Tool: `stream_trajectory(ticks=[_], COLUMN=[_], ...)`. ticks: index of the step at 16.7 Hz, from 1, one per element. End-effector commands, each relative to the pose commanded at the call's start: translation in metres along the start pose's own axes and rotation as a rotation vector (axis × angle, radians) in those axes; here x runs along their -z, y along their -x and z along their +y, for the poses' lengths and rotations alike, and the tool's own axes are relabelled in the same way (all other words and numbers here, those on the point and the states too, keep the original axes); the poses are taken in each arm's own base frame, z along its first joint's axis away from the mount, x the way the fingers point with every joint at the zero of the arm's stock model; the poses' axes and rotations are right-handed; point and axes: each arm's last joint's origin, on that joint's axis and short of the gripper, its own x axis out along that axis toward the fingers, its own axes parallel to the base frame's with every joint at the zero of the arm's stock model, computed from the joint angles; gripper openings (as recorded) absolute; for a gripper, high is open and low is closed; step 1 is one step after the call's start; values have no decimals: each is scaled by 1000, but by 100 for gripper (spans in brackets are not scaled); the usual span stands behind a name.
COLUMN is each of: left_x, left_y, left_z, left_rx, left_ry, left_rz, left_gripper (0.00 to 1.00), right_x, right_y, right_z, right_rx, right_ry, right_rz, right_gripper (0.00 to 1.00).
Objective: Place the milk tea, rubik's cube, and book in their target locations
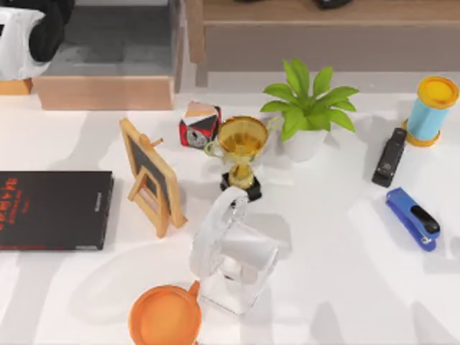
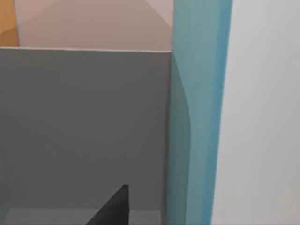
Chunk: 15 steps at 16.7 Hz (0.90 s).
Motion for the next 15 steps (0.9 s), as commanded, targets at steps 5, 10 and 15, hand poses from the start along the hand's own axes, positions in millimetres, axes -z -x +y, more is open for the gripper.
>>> stream_trajectory(ticks=[5,10,15], left_x=[0,0,0], left_y=[0,0,0], left_z=[0,0,0], left_rx=[0,0,0], left_ry=[0,0,0], left_rz=[0,0,0], left_gripper=[32,0,0], right_x=[0,0,0], right_y=[0,0,0], right_z=[0,0,0], right_rx=[0,0,0], right_ry=[0,0,0], right_rz=[0,0,0], right_gripper=[100,100,100])
